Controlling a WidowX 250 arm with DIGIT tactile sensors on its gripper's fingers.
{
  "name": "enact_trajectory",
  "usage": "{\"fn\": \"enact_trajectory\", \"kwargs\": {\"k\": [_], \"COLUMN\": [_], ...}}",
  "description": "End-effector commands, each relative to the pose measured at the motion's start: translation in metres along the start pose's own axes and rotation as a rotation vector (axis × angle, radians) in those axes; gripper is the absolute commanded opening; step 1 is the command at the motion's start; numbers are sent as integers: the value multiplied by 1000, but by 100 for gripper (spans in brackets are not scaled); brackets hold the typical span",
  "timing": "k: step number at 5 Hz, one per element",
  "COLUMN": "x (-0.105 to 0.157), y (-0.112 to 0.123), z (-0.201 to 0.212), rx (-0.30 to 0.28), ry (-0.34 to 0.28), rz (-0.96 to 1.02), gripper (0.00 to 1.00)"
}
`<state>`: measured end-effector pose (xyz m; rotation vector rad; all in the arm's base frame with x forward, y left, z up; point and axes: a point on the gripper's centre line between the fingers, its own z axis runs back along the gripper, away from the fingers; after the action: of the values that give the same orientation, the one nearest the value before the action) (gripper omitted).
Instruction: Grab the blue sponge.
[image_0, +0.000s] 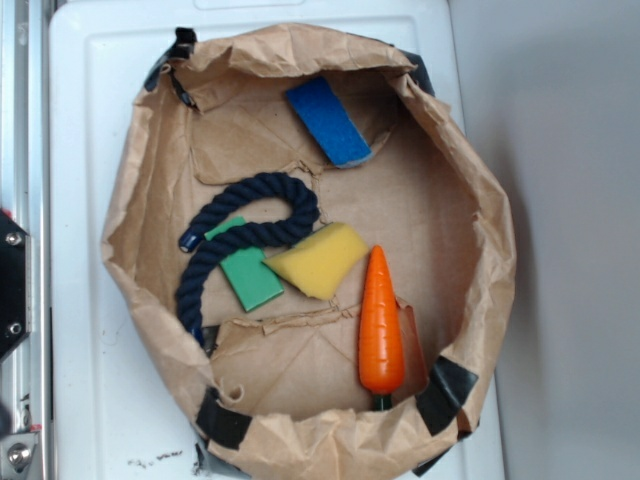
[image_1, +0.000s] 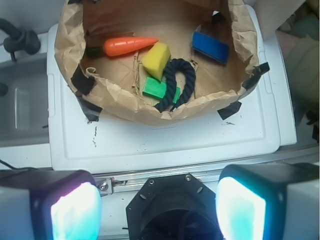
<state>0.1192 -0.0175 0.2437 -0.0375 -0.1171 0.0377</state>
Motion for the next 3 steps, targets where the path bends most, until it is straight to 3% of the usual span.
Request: {"fn": "enact_trajectory", "kwargs": {"k": [1, 3], "x": [0, 29], "y": [0, 10], "z": [0, -21], "rx": [0, -8], "ry": [0, -15], "rz": [0, -52], "gripper": [100, 100]}}
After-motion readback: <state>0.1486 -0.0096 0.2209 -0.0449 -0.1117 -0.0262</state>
